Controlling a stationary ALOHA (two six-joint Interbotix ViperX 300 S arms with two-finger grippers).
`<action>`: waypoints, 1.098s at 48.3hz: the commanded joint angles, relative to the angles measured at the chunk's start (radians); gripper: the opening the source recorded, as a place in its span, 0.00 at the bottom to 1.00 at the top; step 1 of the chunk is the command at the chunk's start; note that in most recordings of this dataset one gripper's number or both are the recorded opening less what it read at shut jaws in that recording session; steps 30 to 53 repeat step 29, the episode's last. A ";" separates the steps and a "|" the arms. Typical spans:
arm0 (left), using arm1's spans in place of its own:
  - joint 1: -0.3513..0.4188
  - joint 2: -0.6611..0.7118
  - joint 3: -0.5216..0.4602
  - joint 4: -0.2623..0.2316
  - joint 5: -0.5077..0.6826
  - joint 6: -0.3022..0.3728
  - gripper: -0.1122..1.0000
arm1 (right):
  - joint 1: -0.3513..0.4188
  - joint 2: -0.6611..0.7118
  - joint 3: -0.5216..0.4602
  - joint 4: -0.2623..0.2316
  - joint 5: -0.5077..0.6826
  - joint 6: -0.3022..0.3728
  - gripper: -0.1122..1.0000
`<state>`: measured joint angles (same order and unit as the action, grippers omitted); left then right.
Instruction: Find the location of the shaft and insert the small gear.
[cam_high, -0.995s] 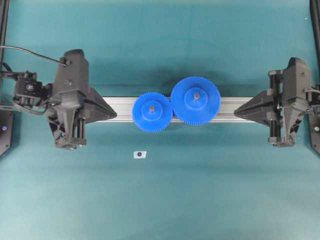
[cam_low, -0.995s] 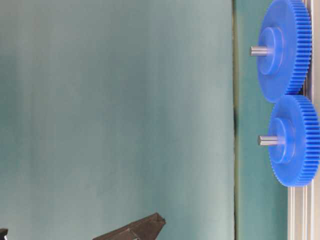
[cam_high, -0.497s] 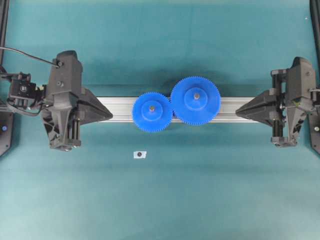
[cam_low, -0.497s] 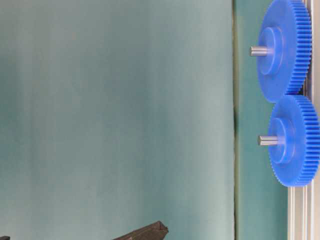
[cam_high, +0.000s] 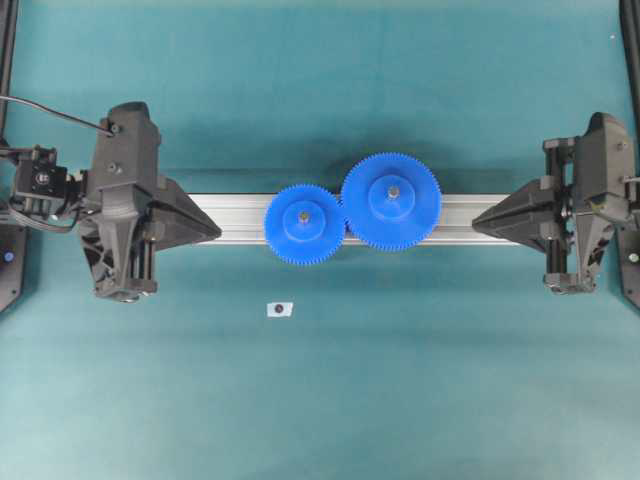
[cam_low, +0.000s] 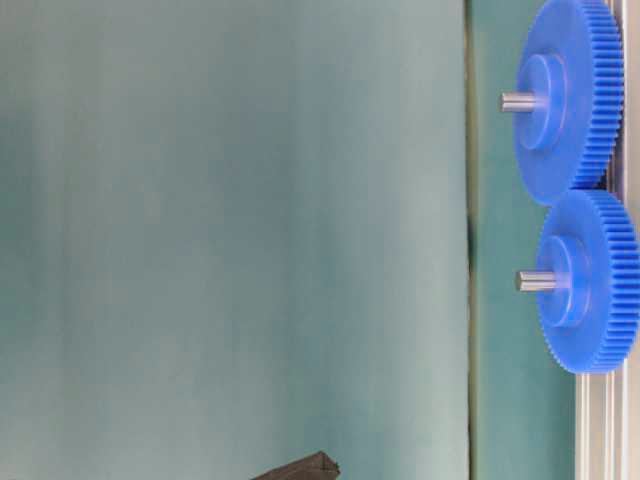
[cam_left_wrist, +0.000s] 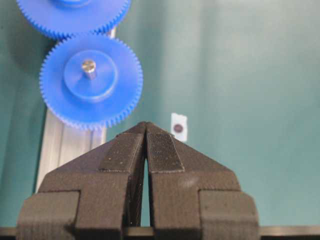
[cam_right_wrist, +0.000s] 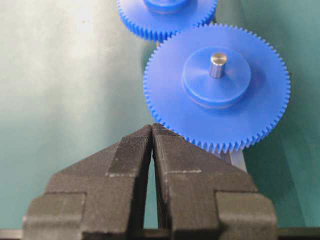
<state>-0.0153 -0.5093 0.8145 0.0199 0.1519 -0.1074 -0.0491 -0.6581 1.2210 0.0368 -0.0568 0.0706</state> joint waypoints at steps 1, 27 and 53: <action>-0.002 -0.015 -0.009 0.002 -0.006 -0.002 0.12 | 0.002 -0.002 -0.008 0.002 -0.008 0.003 0.21; -0.002 -0.021 0.011 0.002 -0.005 0.000 0.12 | 0.002 -0.025 0.006 0.002 -0.014 0.003 0.21; -0.002 -0.021 0.011 0.002 -0.005 0.000 0.12 | 0.002 -0.029 0.008 0.002 -0.014 0.003 0.21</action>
